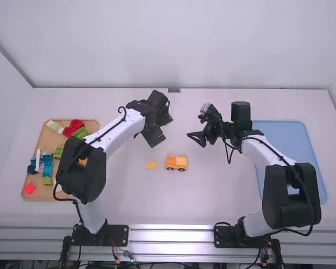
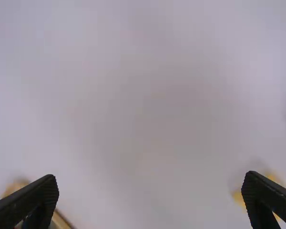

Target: Assemble lego blocks to make yellow taxi

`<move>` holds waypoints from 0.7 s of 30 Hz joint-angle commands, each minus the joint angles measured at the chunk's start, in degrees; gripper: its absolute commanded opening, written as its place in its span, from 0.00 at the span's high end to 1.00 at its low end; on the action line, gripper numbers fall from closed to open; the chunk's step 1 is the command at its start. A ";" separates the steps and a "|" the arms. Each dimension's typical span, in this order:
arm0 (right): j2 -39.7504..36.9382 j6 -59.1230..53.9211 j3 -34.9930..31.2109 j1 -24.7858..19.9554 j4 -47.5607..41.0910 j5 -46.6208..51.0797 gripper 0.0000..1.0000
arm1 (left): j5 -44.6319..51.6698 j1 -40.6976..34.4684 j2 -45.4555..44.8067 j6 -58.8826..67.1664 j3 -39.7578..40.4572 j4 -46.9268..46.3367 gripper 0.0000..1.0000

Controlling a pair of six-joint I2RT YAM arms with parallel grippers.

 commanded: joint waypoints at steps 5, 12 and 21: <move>-1.90 0.02 1.84 -0.11 -0.02 -0.63 0.01 | 42.77 13.97 -2.67 50.14 -3.72 -10.03 0.01; -1.90 0.59 1.84 -0.11 -0.24 -0.87 0.01 | 68.65 26.58 -1.36 68.59 -18.82 0.00 0.01; -1.90 -1.42 1.84 1.22 -1.60 -3.37 0.01 | 74.49 27.04 -0.79 51.82 -35.85 30.80 0.01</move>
